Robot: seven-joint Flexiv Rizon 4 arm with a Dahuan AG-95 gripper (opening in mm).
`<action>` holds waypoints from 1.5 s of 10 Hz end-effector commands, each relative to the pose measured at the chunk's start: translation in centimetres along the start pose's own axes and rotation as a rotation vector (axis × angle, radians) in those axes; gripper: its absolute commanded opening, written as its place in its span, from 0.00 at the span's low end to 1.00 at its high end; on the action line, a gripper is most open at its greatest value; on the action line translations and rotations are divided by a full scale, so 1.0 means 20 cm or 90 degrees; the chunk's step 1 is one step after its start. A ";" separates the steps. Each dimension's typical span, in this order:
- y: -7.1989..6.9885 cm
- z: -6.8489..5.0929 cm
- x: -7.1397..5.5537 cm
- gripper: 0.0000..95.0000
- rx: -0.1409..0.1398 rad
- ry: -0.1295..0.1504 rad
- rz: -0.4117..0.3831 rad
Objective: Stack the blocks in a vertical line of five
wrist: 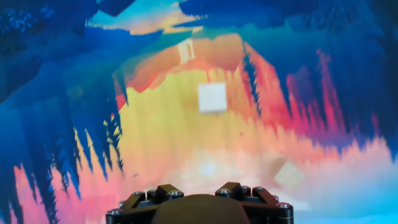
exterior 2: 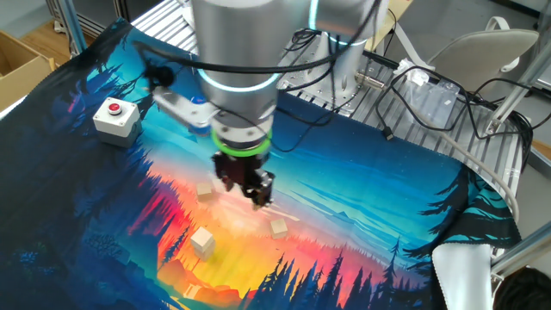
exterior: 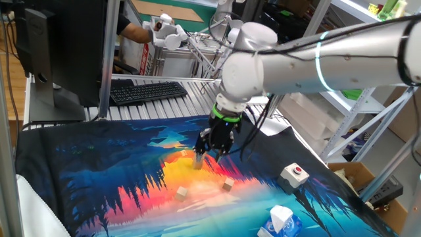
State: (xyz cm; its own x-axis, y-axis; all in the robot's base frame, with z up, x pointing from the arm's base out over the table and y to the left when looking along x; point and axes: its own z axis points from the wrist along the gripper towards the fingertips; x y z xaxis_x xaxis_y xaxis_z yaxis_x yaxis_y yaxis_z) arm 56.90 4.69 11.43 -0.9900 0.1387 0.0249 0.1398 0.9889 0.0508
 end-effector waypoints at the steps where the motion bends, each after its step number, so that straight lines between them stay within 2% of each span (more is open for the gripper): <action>1: 0.04 0.05 0.06 0.60 -0.007 -0.006 0.005; 2: 0.04 0.09 0.08 0.60 -0.011 -0.014 0.012; 4: 0.03 0.13 0.09 0.60 -0.014 -0.018 0.017; 6: 0.01 0.20 0.11 0.60 -0.016 -0.035 0.016; 7: 0.00 0.22 0.13 0.60 -0.021 -0.036 0.017; 11: -0.04 0.29 0.17 0.60 -0.030 -0.040 0.012; 15: -0.04 0.29 0.17 0.60 -0.020 -0.049 -0.007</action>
State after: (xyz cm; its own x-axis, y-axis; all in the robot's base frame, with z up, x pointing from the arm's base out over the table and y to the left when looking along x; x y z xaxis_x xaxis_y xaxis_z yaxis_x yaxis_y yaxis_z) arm 53.30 4.77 5.67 -0.9900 0.1318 -0.0495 0.1273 0.9883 0.0841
